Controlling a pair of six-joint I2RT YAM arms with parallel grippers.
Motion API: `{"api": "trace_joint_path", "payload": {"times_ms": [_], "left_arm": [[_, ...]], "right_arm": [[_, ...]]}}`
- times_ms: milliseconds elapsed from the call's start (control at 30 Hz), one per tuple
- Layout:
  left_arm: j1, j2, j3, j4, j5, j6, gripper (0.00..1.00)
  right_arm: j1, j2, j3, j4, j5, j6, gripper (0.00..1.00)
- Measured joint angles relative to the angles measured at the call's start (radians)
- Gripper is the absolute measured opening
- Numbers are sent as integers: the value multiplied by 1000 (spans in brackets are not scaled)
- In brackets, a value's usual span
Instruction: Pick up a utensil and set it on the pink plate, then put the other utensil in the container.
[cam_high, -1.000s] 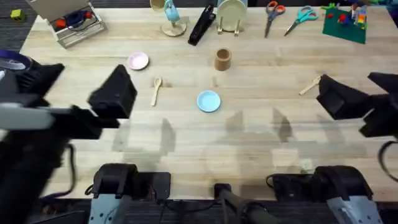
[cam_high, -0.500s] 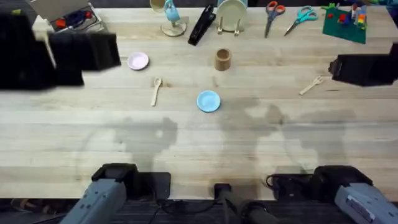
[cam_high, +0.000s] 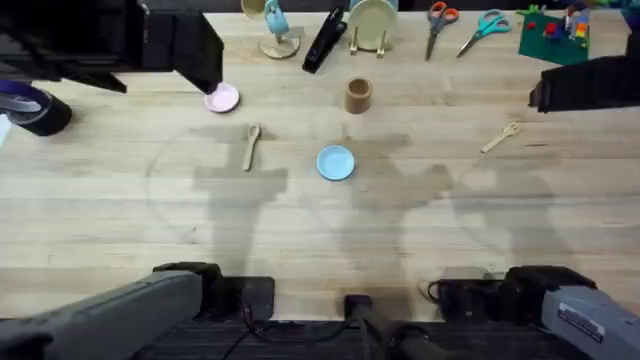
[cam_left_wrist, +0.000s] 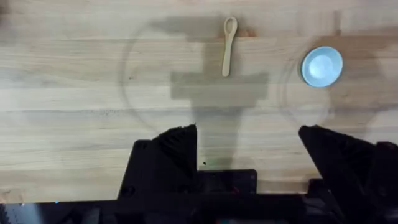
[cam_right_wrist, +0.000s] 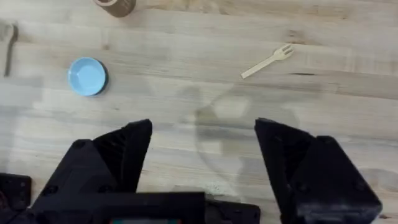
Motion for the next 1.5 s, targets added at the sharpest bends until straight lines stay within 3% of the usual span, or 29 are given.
{"api": "trace_joint_path", "payload": {"times_ms": [400,600,833,1200,1500], "left_arm": [[0,187,1,6,7,0,995],[-24,238,1,123,-1,12,995],[-59,235,-12,170,-27,25,996],[-59,236,-338,395,-32,28,995],[-59,236,-542,595,-30,28,995]], "right_arm": [[0,0,1,-1,0,0,993],[0,0,2,-2,0,0,994],[0,0,2,-2,0,0,994],[0,0,2,-2,0,-1,993],[0,0,2,-1,0,-3,995]]}}
